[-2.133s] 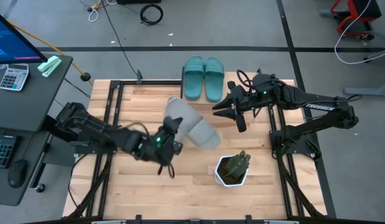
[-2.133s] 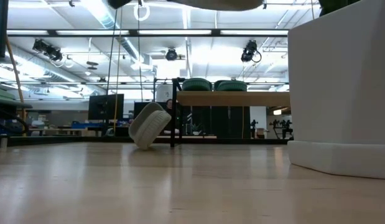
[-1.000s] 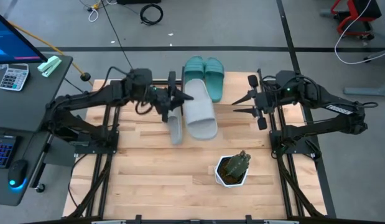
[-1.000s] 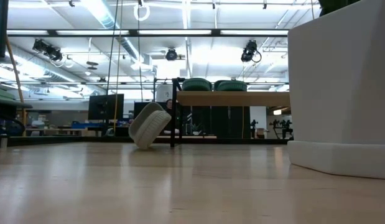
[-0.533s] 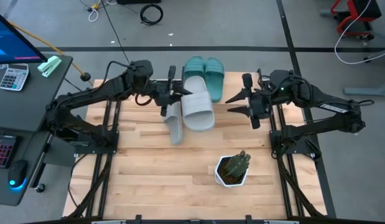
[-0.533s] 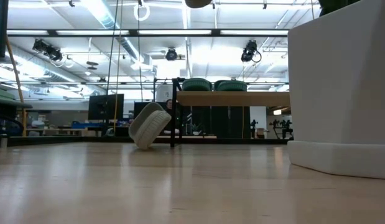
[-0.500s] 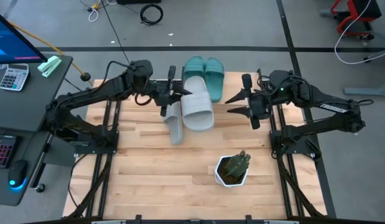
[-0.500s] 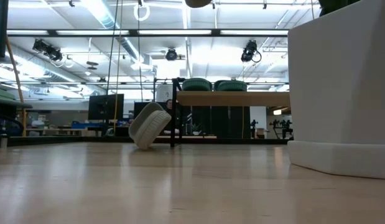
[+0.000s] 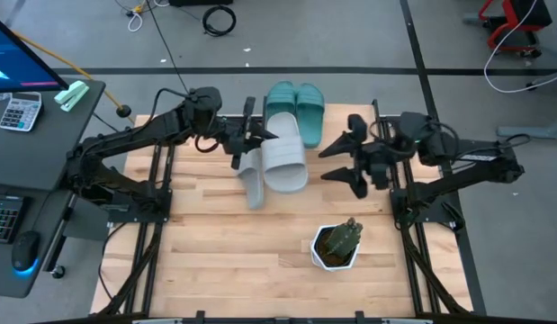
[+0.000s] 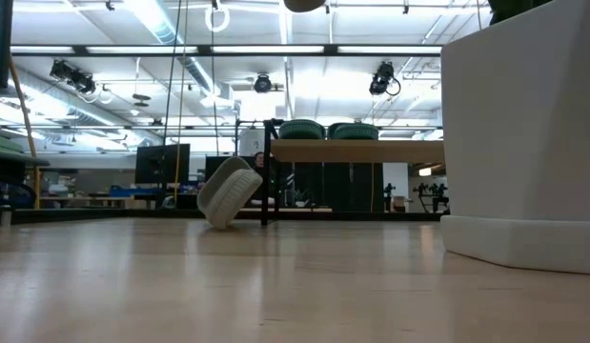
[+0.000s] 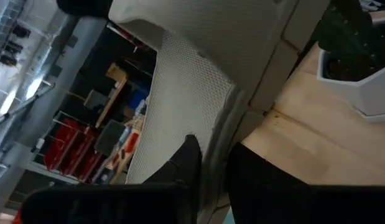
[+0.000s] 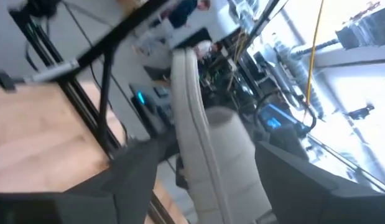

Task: Pick and place slides into the shelf
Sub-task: Put the bottom gray slides on the shelf

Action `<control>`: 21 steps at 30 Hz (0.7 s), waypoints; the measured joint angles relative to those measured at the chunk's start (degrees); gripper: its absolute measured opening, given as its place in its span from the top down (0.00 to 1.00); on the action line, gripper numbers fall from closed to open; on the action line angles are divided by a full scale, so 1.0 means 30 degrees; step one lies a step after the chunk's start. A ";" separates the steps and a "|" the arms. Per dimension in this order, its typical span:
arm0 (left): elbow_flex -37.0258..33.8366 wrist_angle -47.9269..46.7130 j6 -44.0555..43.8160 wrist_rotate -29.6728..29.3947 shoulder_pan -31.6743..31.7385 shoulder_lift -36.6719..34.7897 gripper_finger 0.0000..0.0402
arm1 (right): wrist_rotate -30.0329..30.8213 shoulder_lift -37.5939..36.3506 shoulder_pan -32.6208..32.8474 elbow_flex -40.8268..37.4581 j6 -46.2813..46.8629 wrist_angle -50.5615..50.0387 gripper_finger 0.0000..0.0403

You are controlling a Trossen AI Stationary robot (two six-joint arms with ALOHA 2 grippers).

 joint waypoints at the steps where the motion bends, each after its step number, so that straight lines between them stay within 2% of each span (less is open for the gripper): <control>1: 0.0000 0.0001 0.0127 0.0052 0.0000 0.0000 0.86 | 0.0331 0.0305 0.0000 0.0000 -0.0298 0.0185 0.31; 6: 0.0000 -0.0003 0.0577 0.0519 0.0000 0.0000 0.86 | 0.2223 0.1586 -0.0007 -0.0007 -0.1360 0.1297 0.29; 12: 0.0015 0.0395 0.1058 0.1237 0.0008 0.0816 0.86 | 0.2178 0.2175 0.0000 -0.0015 -0.1511 0.3025 0.29; 17: 0.0007 0.0750 0.1174 0.1567 0.0123 0.1845 0.86 | 0.2047 0.2367 -0.0197 -0.0022 -0.1510 0.2960 0.29; 21: 0.0007 0.1138 0.1299 0.1549 0.0225 0.2268 0.86 | 0.2065 0.2593 -0.0492 -0.0022 -0.0861 0.3018 0.33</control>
